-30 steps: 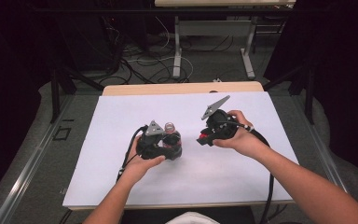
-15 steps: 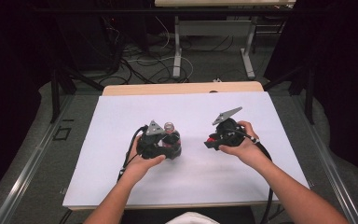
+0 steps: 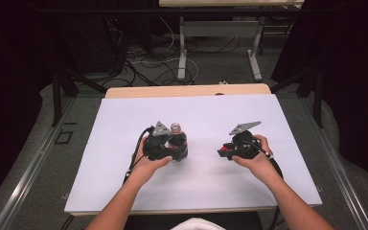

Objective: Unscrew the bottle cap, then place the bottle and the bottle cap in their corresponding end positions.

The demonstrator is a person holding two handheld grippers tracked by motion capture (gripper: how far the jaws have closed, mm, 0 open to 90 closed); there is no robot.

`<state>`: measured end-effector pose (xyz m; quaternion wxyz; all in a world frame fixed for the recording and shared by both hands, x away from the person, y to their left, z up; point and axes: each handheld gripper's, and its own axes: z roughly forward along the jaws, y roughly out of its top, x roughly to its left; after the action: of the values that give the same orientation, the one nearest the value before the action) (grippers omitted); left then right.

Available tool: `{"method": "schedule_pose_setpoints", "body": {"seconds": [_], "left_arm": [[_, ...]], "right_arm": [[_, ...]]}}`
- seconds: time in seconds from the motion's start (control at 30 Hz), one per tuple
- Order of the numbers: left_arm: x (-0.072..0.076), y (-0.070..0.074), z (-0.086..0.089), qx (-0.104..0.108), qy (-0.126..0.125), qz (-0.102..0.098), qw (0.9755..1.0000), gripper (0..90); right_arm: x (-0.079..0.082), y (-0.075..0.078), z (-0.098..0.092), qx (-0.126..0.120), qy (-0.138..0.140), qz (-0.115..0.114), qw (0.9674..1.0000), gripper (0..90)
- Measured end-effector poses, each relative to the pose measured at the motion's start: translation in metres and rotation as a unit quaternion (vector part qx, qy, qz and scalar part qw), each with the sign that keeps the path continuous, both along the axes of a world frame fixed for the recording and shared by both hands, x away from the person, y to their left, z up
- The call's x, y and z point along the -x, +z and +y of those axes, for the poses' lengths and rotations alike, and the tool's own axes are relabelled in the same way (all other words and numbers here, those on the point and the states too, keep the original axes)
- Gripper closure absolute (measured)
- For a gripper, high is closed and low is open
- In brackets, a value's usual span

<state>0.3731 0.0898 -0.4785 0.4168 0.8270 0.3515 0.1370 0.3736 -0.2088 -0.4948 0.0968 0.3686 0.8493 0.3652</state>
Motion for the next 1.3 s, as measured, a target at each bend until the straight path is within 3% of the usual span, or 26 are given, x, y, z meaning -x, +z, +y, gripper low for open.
{"method": "schedule_pose_setpoints", "body": {"seconds": [0.13,0.8,1.0,1.23,1.3], "left_arm": [[-0.009,0.001,-0.007,0.017,0.006,-0.001,0.9998,29.9],[-0.077,0.012,-0.037,0.019,0.034,-0.011,0.9992,30.0],[-0.092,0.007,-0.045,0.015,0.051,-0.008,0.9985,30.0],[-0.096,-0.008,-0.051,0.004,0.052,0.000,0.9986,29.9],[-0.097,-0.012,-0.055,0.010,0.057,0.000,0.9983,29.9]], "right_arm": [[0.001,-0.009,-0.004,-0.004,-0.011,-0.003,0.9999,61.1],[0.003,-0.029,-0.011,-0.020,-0.029,-0.006,0.9994,61.1],[0.003,-0.031,-0.012,-0.022,-0.036,-0.009,0.9991,61.1],[0.003,-0.031,-0.011,-0.020,-0.030,-0.005,0.9993,61.1],[0.003,-0.032,-0.010,-0.024,-0.033,-0.008,0.9992,61.1]]}}
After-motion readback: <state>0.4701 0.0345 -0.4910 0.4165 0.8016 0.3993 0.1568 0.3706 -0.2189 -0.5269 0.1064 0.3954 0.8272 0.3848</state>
